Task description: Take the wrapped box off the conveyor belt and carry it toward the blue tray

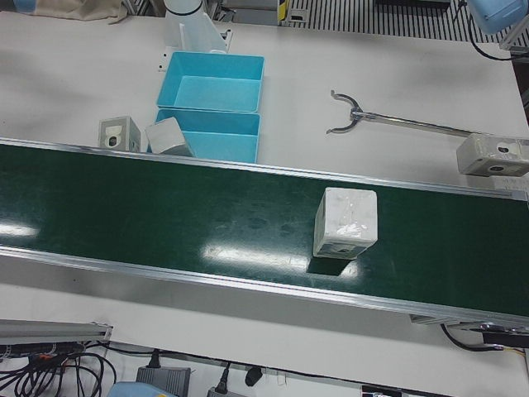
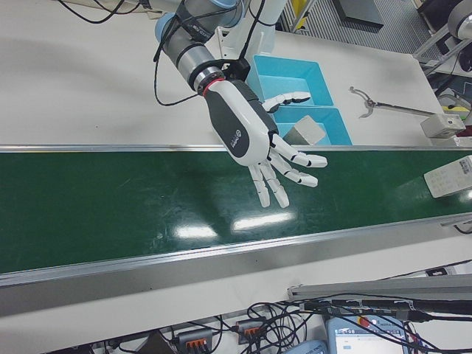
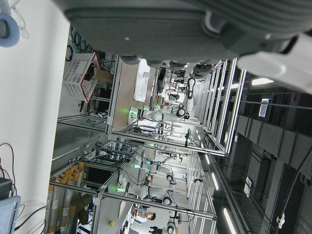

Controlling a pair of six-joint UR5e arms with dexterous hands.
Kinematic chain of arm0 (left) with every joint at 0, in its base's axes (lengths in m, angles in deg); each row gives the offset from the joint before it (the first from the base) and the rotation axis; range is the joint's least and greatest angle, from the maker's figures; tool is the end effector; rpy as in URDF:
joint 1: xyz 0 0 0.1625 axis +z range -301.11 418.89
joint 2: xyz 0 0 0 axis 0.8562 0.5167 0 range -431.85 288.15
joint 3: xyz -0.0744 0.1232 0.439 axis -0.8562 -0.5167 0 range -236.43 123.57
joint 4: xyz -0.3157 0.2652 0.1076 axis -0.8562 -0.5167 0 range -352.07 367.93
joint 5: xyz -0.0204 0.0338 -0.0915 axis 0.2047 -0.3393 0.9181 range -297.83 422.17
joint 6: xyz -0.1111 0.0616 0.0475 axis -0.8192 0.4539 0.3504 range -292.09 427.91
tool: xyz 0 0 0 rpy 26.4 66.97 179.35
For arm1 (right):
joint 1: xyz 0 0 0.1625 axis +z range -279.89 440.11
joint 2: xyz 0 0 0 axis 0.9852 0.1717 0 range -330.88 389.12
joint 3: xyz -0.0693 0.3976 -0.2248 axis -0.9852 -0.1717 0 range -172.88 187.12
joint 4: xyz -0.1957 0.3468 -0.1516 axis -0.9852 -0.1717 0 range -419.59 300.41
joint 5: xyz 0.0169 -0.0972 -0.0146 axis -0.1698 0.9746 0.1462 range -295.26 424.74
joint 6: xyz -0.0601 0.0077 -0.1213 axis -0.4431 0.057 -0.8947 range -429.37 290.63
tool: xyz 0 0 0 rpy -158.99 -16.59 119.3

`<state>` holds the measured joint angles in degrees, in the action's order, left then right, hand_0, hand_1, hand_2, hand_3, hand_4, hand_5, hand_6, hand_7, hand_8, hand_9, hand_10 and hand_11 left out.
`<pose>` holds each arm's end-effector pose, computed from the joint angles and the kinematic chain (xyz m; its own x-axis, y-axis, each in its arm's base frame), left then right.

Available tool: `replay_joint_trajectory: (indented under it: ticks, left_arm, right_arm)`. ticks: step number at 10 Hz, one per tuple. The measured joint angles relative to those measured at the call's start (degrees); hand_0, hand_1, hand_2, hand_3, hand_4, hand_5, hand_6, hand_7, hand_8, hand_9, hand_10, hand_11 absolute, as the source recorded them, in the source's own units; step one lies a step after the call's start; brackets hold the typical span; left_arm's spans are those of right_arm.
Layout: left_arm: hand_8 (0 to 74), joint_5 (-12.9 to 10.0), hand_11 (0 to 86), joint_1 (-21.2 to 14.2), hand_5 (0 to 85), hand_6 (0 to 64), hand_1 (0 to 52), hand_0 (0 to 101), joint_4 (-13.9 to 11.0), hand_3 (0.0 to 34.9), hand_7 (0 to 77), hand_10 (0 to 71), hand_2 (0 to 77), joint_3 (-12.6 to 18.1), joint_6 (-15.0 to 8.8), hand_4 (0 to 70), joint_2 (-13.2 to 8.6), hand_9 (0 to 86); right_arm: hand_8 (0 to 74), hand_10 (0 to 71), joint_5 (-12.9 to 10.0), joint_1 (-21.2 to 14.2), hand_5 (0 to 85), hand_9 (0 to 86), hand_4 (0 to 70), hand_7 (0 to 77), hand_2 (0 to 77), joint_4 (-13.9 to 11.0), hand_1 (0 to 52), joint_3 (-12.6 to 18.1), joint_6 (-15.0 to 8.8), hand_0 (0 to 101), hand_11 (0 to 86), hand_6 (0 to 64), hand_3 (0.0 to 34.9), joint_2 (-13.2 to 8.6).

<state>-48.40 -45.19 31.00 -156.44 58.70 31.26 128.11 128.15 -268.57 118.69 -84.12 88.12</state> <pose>-0.2300 -0.5651 0.5531 -0.9808 -0.1117 0.1597 -0.1587 -0.0173 -0.9872 -0.2802 -0.6018 0.2800 -0.9765 0.2069 0.0598 0.0197 0.3622 -0.9319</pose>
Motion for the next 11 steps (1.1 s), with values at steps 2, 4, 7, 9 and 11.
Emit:
replay_joint_trajectory:
  ticks: [2, 4, 7, 9, 11]
  left_arm:
    - [0.5, 0.00, 0.0, 0.00, 0.5, 0.5, 0.0, 0, 0.00, 0.0, 0.5, 0.0, 1.1, 0.00, 0.00, 0.5, 0.00, 0.0]
    - [0.5, 0.00, 0.0, 0.00, 0.5, 0.5, 0.0, 0, 0.00, 0.0, 0.5, 0.5, 0.5, 0.00, 0.00, 0.0, 0.00, 0.0]
    - [0.5, 0.00, 0.0, 0.00, 0.5, 0.5, 0.0, 0, 0.00, 0.0, 0.5, 0.0, 1.1, 0.00, 0.00, 0.5, 0.00, 0.5]
    - [0.5, 0.00, 0.0, 0.00, 0.5, 0.5, 0.0, 0, 0.00, 0.0, 0.5, 0.0, 0.5, 0.00, 0.00, 0.5, 0.00, 0.0]
    - [0.5, 0.00, 0.0, 0.00, 0.5, 0.5, 0.0, 0, 0.00, 0.0, 0.5, 0.0, 1.1, 0.00, 0.00, 0.5, 0.00, 0.5]
  right_arm:
    - [0.0, 1.6, 0.00, -0.24, 25.1, 4.9, 6.5, 19.1, 15.8, 0.00, 10.4, -0.06, 0.06, 41, 3.3, 0.0, 30.4, 0.08]
    - [0.0, 1.6, -0.03, -0.51, 25.6, 4.9, 8.2, 19.1, 16.4, 0.04, 10.4, -0.27, 0.07, 41, 3.3, 0.0, 30.5, -0.07]
    - [0.0, 2.2, -0.13, -0.84, 26.2, 4.9, 8.7, 19.1, 17.5, 0.04, 10.4, -0.53, 0.07, 41, 3.3, 0.0, 30.6, -0.43]
    - [0.0, 2.2, -0.12, -0.85, 27.3, 4.9, 8.7, 19.1, 17.5, 0.03, 10.4, -0.55, 0.07, 42, 3.3, 0.0, 30.5, -0.62]
    - [0.0, 2.2, -0.13, -0.89, 27.3, 4.9, 8.7, 19.6, 18.0, 0.05, 11.5, -0.56, 0.07, 42, 3.3, 0.0, 30.7, -0.76]
